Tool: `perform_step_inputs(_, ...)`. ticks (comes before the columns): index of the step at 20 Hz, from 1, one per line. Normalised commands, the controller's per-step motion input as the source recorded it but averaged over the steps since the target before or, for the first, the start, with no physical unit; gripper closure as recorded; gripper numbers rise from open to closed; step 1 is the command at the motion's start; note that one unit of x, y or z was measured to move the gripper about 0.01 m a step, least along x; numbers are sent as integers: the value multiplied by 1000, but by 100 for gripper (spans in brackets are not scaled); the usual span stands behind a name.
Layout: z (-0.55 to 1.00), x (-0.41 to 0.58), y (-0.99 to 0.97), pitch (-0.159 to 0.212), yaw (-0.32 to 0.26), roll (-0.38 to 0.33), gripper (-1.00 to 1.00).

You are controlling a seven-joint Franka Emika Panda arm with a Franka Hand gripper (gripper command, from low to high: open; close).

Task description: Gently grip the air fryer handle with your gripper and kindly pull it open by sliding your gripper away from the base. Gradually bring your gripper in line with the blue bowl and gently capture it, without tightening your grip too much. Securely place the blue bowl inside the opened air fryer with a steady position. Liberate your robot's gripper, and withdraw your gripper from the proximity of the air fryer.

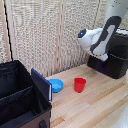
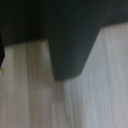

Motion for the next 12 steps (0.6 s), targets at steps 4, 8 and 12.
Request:
perform_step_inputs(4,-44,-134,-582,-17,166,-16,-100)
perform_step_inputs(8,0,44,-149,20,18,6,100)
perform_step_inputs(12,-1,0,-11,7,-30,4,100)
